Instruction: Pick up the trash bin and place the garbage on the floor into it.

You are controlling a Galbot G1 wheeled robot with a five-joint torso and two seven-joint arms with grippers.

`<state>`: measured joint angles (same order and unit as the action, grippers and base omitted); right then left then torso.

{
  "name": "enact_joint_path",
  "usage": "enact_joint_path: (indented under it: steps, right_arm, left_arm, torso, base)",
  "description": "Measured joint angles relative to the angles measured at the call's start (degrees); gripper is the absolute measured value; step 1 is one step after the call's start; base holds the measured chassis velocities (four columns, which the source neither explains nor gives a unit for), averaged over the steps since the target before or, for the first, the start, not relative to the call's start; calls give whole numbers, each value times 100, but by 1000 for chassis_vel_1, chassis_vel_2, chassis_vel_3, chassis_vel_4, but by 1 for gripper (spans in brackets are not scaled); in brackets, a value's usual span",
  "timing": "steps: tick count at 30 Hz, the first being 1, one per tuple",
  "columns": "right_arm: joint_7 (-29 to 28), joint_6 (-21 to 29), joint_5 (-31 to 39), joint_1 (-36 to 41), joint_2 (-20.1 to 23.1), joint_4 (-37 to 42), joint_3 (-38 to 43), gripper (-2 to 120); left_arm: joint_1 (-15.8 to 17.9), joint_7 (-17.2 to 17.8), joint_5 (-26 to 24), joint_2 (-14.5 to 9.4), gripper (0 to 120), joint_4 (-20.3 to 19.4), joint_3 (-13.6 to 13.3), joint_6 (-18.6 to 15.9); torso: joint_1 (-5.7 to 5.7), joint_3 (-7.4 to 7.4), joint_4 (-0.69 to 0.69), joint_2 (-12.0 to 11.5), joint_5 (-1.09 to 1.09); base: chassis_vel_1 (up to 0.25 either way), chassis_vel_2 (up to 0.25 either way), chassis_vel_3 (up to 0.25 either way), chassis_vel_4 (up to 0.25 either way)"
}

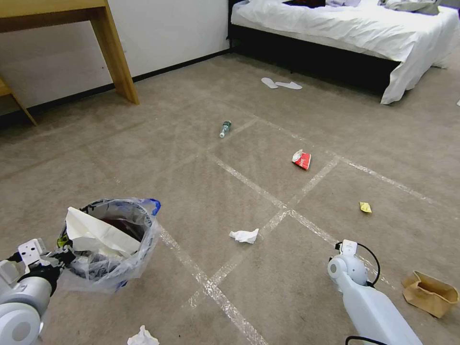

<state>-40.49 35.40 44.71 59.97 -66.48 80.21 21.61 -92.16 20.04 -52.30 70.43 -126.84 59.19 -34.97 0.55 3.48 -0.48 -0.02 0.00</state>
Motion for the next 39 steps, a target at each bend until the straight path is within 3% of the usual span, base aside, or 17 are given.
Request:
enact_joint_path:
  steps: [8, 9, 11, 12, 14, 16, 17, 23, 27, 33, 35, 38, 39]
  right_arm:
    - [269, -309, 188, 364, 313, 1459, 40, 0]
    - [541, -652, 315, 477, 568, 2370, -52, 0]
    - [541, -652, 315, 477, 568, 2370, -52, 0]
    - [842, -1115, 427, 486, 815, 3119, -214, 0]
    - [1179, -1514, 766, 261, 1136, 4083, -458, 0]
    - [1330, -1727, 945, 110, 1288, 4416, -590, 0]
    - [1555, -1964, 1082, -46, 1472, 4711, -746, 0]
    - [2091, -2524, 1389, -434, 1928, 5205, -1182, 0]
    - [2519, -3074, 1599, -1124, 2134, 5418, -1936, 0]
    - [2507, -3119, 2113, -2103, 2014, 5621, -2786, 0]
    - [2301, -2974, 2436, -2662, 1852, 5679, -3350, 0]
    - [2163, -2861, 2623, -2921, 1753, 5683, -3627, 0]
    - [1924, -2712, 2900, -3363, 1563, 5618, -4078, 0]
  left_arm:
    - [-44, 12, 5, -5, 0, -103, -11, -12]
    - [-92, 20, -9, -7, 0, -169, -11, -32]
    - [-92, 20, -9, -7, 0, -169, -11, -32]
    - [-134, 37, -59, -2, 0, -235, -14, -61]
    - [-183, 92, -146, -2, 0, -346, -34, -99]
    - [-200, 115, -213, -2, 0, -402, -45, -118]
    - [-215, 155, -301, 0, 0, -464, -56, -149]
    - [-287, 221, -449, -12, 0, -615, -86, -203]
    - [-321, 254, -530, -27, 0, -724, -185, -252]
    - [-279, 292, -565, -13, 0, -779, -323, -293]
    - [-252, 308, -577, -17, 0, -795, -379, -317]
    - [-237, 312, -577, -18, 0, -796, -402, -322]
    - [-214, 313, -578, -23, 0, -786, -442, -325]
  torso:
    - [-1, -1, 0, 1, 1]
    - [-2, -2, 0, 1, -2]
    - [-2, -2, 0, 1, -2]
    - [-2, -2, 2, 2, -1]
    - [-2, -3, 2, 2, -1]
    - [-2, -2, 1, 2, -7]
    - [-2, -2, 2, 2, 2]
    - [-2, -2, 0, 2, 0]
    - [-2, -1, 1, 2, 1]
    - [-2, -1, 0, 2, -1]
    - [-2, -1, 1, 2, -1]
    - [-2, -1, 1, 2, -1]
    - [-2, -1, 1, 2, 0]
  base:
    - [0, 0, 0, 0]
    - [0, 0, 0, 0]
    - [0, 0, 0, 0]
    - [0, 0, 0, 0]
    - [0, 0, 0, 0]
    - [0, 0, 0, 0]
    - [0, 0, 0, 0]
    - [0, 0, 0, 0]
    - [0, 0, 0, 0]
    - [0, 0, 0, 0]
    - [0, 0, 0, 0]
    - [0, 0, 0, 0]
    - [0, 0, 0, 0]
